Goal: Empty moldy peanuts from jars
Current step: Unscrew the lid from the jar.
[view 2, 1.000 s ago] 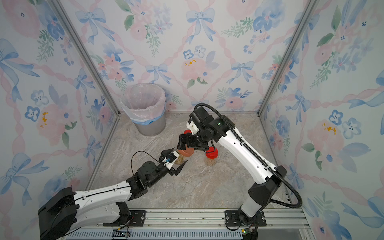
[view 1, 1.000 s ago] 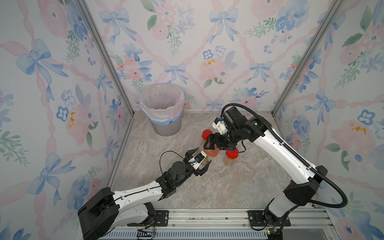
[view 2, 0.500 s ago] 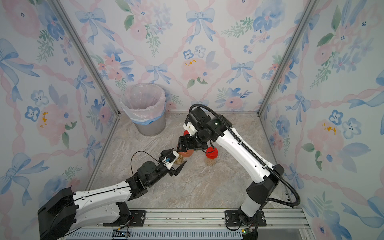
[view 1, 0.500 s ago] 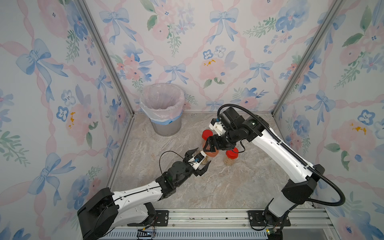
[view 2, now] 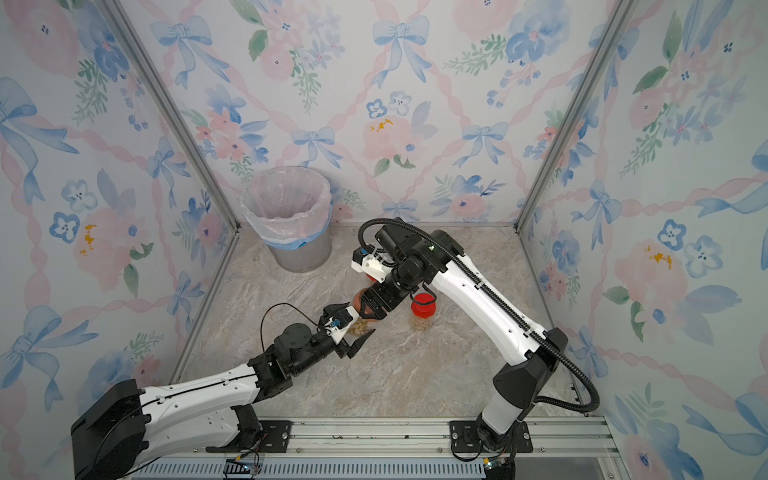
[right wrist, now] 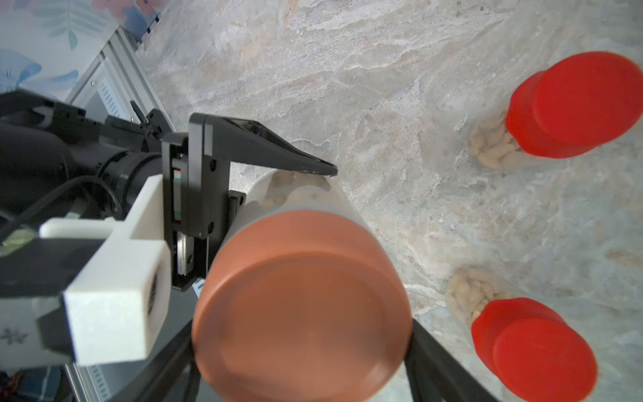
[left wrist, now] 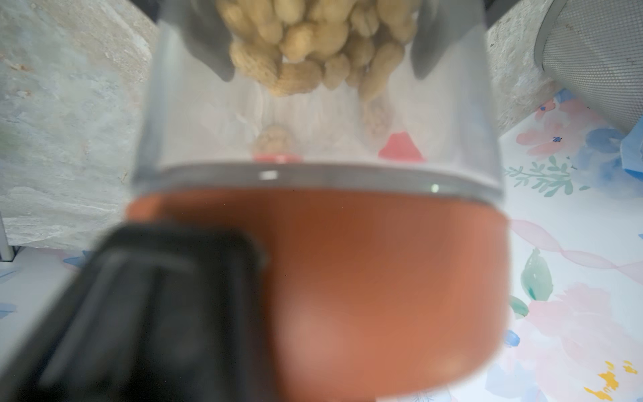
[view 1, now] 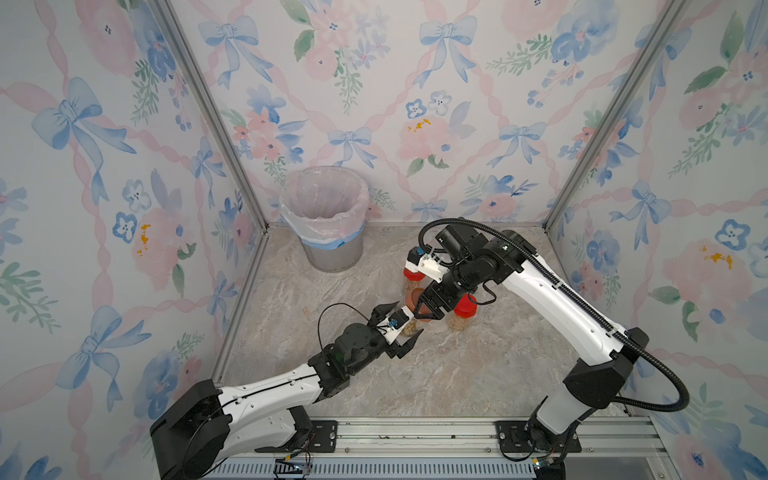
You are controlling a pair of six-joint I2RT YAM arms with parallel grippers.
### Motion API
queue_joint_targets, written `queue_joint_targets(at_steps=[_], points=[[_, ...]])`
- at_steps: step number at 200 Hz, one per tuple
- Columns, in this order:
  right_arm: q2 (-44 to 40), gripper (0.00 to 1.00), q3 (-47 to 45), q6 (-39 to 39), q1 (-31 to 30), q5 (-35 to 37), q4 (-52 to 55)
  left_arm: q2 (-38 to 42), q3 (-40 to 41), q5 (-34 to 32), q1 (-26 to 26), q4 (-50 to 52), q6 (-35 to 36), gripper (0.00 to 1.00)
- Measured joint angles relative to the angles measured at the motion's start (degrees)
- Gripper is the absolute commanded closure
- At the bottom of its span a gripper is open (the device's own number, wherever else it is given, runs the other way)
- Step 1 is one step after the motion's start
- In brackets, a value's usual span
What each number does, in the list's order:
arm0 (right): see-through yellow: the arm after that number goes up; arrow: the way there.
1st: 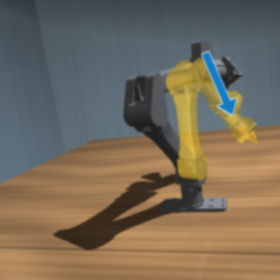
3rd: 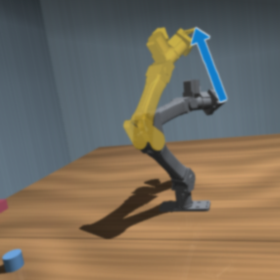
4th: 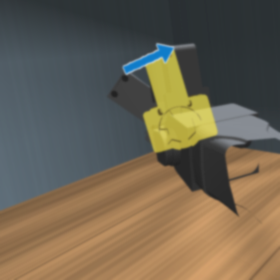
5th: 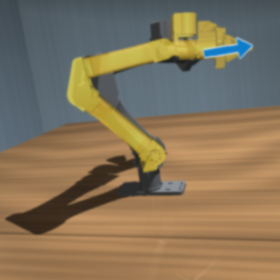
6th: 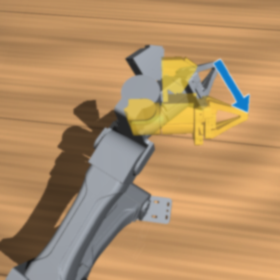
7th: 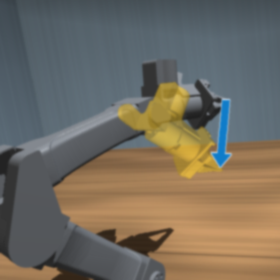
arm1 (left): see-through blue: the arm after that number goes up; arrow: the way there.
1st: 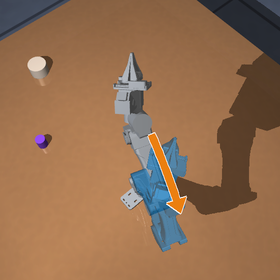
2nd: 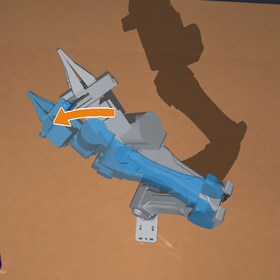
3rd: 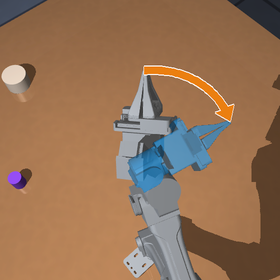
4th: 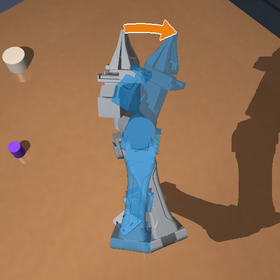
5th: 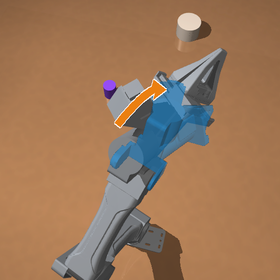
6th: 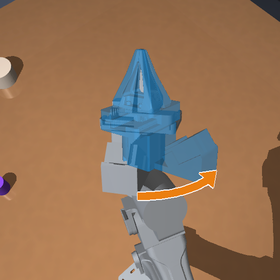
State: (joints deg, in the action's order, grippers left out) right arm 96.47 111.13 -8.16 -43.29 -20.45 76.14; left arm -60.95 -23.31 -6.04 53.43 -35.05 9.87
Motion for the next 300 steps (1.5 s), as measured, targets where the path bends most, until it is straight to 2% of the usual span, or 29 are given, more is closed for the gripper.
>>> queue_joint_targets(at_steps=[33, 54, 150, 180, 206, 235, 257, 300], points=[[0.5, 0.04, 1.7, -3.4, 0.1, -0.3, 1.0, 0.3, 0.0, 0.1, 0.0, -0.8, 0.0, 0.74], [-0.2, 0.0, 0.4, -3.9, 0.2, -1.8, -1.4, 0.3, 0.0, 1.0, 0.1, -2.0, 0.0, 0.75], [-9.9, 0.03, -5.8, -2.6, 4.2, -8.9, -5.7, 0.3, -0.1, 1.4, 0.2, -4.2, 0.2, 0.75], [-10.8, 0.03, -6.6, -0.1, 4.5, -7.9, -8.1, 0.3, -0.1, 0.9, 0.2, -4.2, 0.2, 0.75], [-11.0, 0.02, -5.8, 6.5, 5.4, -4.8, -10.8, 0.4, -0.1, 0.3, 0.2, -4.2, 0.2, 0.74], [-7.8, 0.01, 2.0, 21.7, 6.1, 0.7, -9.2, 0.4, -0.1, -1.3, 0.2, -4.2, 0.9, 0.74], [-6.1, 0.01, 4.4, 32.8, 3.6, 3.3, -8.5, 0.4, -0.1, -3.1, 0.2, -4.2, 2.1, 0.74], [0.0, 0.0, 11.5, 42.1, -1.7, 6.8, -2.1, 0.0, -0.3, -5.6, 0.2, -4.2, 4.1, 0.75]])
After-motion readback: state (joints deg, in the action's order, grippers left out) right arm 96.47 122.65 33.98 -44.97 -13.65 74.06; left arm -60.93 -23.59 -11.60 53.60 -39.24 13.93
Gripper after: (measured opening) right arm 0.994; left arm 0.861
